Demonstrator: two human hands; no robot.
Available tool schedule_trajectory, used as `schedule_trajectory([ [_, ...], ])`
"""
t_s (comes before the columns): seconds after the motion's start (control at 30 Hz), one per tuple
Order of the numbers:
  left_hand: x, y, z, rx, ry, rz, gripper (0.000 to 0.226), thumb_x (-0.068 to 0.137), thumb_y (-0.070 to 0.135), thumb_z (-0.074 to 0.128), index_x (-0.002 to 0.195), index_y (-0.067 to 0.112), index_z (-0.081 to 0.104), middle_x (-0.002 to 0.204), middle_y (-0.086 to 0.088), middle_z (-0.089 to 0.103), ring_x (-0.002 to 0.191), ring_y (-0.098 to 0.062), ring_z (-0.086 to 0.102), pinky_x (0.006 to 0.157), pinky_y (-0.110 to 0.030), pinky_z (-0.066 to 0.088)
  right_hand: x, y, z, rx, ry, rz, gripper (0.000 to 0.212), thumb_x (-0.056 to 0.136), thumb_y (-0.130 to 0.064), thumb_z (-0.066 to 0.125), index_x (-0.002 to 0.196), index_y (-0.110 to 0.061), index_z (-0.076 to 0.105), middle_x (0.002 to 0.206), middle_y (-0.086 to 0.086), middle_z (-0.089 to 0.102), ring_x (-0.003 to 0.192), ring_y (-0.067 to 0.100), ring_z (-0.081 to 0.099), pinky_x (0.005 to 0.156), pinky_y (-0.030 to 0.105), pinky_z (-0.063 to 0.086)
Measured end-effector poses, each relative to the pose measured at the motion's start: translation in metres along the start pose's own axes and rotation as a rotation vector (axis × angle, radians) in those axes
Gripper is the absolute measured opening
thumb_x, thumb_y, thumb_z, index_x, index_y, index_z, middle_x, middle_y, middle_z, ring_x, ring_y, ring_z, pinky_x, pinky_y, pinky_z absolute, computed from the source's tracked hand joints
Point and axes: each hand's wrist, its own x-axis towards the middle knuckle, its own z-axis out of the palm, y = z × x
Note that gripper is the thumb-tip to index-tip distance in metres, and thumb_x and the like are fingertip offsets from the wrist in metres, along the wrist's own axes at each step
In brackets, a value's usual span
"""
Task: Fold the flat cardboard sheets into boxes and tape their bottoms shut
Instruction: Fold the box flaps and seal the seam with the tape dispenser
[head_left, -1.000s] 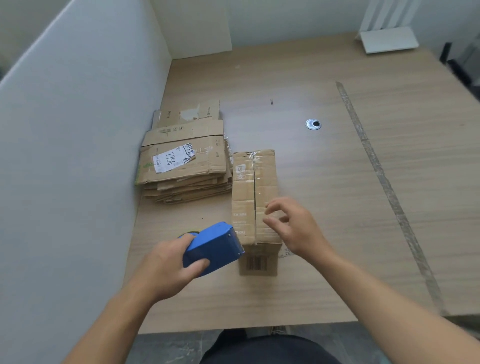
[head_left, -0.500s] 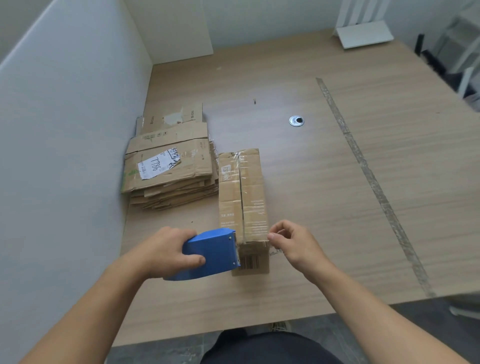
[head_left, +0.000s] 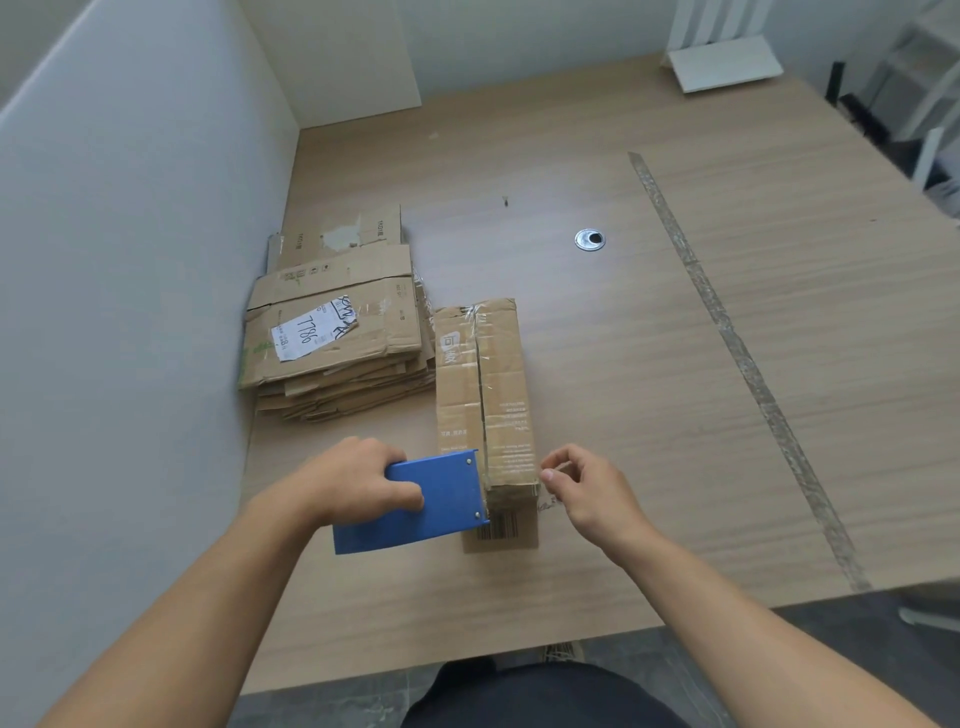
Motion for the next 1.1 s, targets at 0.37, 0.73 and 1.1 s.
schedule_trajectory([
  [0.37,0.02,0.003,0.0,-0.016,-0.089,-0.094,0.046,0.058,0.059,0.052,0.085,0.024,0.066,0.088,0.002,0.064,0.084,-0.016,0.058,0.064,-0.03,0.04,0.004,0.004,0.01,0.261,-0.076,0.191,0.007,0.096,-0.016,0.061,0.096,-0.019,0.055,0.079,0.004,0.059,0.072,0.015,0.058,0.059,0.023,0.041],
  [0.73,0.025,0.004,-0.003,0.009,-0.102,-0.118,0.048,0.056,0.059,0.053,0.083,0.023,0.068,0.088,0.0,0.065,0.082,-0.017,0.059,0.064,-0.031,0.04,-0.004,-0.004,0.012,-0.174,0.053,0.121,0.03,0.095,-0.035,0.059,0.067,-0.025,0.057,0.096,0.006,0.056,0.085,0.018,0.052,0.07,0.027,0.031],
  [1.1,0.025,0.007,-0.004,0.029,-0.11,-0.131,0.046,0.057,0.058,0.053,0.082,0.022,0.066,0.086,0.0,0.064,0.079,-0.016,0.058,0.063,-0.031,0.039,-0.016,-0.005,0.021,0.156,0.014,0.171,0.023,0.087,-0.026,0.074,0.074,-0.006,0.074,0.1,-0.008,0.058,0.095,0.008,0.058,0.078,0.024,0.04],
])
